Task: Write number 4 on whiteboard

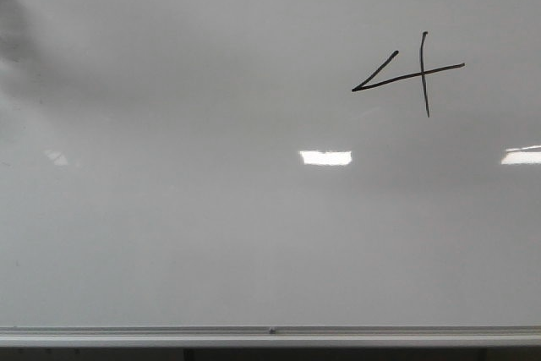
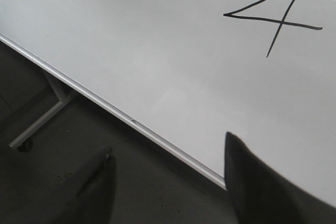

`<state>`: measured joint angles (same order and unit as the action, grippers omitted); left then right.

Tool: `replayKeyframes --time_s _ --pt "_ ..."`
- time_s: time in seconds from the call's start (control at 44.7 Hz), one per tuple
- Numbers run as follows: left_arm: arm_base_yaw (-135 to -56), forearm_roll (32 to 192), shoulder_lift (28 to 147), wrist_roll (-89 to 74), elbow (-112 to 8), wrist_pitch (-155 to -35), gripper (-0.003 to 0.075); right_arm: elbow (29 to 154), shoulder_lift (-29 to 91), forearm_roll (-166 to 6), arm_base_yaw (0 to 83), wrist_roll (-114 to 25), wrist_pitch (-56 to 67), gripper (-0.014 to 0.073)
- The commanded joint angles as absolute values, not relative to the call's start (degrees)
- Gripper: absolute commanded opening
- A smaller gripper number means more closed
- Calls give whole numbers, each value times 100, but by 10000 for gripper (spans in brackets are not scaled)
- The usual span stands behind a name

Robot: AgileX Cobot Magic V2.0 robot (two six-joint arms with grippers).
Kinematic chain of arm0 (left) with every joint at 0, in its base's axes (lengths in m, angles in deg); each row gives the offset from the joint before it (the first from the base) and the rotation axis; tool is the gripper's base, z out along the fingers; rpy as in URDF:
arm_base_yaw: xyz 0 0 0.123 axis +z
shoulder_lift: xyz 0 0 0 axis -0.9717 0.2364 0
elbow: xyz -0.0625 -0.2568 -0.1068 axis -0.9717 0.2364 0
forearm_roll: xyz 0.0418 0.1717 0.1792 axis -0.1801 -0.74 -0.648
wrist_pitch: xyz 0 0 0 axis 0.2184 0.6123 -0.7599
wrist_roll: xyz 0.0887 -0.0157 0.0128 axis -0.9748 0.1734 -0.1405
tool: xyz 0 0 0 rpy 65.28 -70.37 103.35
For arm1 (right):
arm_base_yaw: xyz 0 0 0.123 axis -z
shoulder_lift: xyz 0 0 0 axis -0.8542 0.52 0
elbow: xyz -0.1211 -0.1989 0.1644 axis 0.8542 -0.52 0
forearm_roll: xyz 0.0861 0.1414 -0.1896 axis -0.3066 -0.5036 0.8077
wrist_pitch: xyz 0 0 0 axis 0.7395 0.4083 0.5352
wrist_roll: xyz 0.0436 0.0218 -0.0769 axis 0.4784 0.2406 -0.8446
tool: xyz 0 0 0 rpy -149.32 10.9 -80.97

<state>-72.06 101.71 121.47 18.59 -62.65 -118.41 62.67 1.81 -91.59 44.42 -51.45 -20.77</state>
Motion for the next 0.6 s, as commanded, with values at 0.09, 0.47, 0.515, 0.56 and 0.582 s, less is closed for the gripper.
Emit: replayKeyframes --time_s 0.09,0.47,0.515,0.56,0.582 --pt "-7210 10294 12268 1951 -6487 -11441 234 6421 191 -9321 4490 -5137 -1729 474" --pt "-7210 10294 12329 1923 -6487 -11372 415 6421 191 -9321 4490 -5137 -1729 474" --pt "-7210 10294 12307 1798 -6487 -11433 415 6421 191 -9321 4490 -5137 -1716 474" --pt "-7210 10294 12229 1642 -6472 -11510 415 6421 191 -9321 4490 -5137 -1693 474" --pt "-7210 10294 12181 1631 -6462 -11519 415 6421 191 -9321 4490 -5137 -1682 474"
